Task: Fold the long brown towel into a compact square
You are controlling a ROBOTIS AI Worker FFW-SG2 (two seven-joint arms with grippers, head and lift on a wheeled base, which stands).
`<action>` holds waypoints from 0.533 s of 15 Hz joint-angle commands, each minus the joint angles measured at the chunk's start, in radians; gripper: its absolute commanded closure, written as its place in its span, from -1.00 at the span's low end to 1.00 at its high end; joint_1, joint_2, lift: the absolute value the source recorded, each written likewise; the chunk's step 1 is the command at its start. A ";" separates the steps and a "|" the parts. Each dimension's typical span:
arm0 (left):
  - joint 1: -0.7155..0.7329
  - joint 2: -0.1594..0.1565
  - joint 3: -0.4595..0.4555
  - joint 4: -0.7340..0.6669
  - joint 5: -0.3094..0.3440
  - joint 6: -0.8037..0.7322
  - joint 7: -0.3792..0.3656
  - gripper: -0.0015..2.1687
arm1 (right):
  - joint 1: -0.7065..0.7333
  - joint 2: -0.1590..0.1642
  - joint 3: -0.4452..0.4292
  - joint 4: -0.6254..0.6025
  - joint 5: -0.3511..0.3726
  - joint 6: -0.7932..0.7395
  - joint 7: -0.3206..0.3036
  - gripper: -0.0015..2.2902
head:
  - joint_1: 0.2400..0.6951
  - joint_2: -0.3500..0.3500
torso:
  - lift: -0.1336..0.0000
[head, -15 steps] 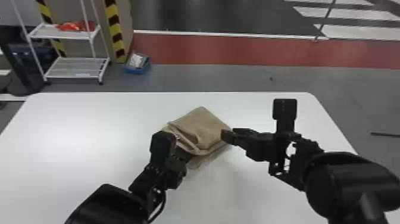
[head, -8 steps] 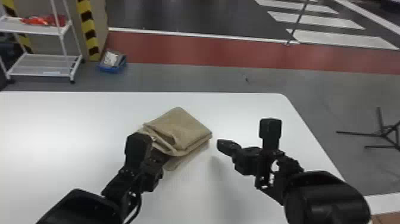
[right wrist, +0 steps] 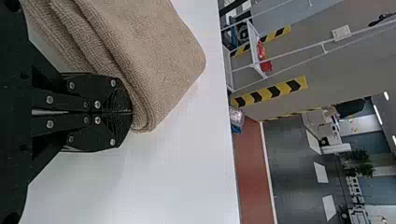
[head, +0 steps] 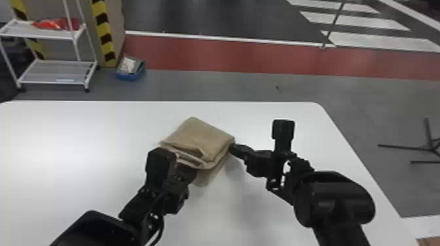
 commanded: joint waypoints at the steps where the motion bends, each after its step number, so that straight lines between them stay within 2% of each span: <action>1: 0.026 0.017 0.003 -0.052 0.003 0.006 -0.021 0.54 | -0.039 0.007 -0.018 0.051 0.000 -0.001 -0.009 0.66 | 1.00 -0.47 | -0.76; 5: 0.036 0.090 0.014 -0.121 0.024 0.016 -0.033 0.54 | -0.080 0.007 -0.082 0.107 -0.001 -0.007 -0.009 0.66 | 1.00 -0.52 | -0.76; 8: 0.032 0.121 0.038 -0.132 0.017 0.006 -0.022 0.54 | -0.110 0.008 -0.116 0.156 -0.014 -0.028 0.000 0.65 | 1.00 -0.52 | -0.76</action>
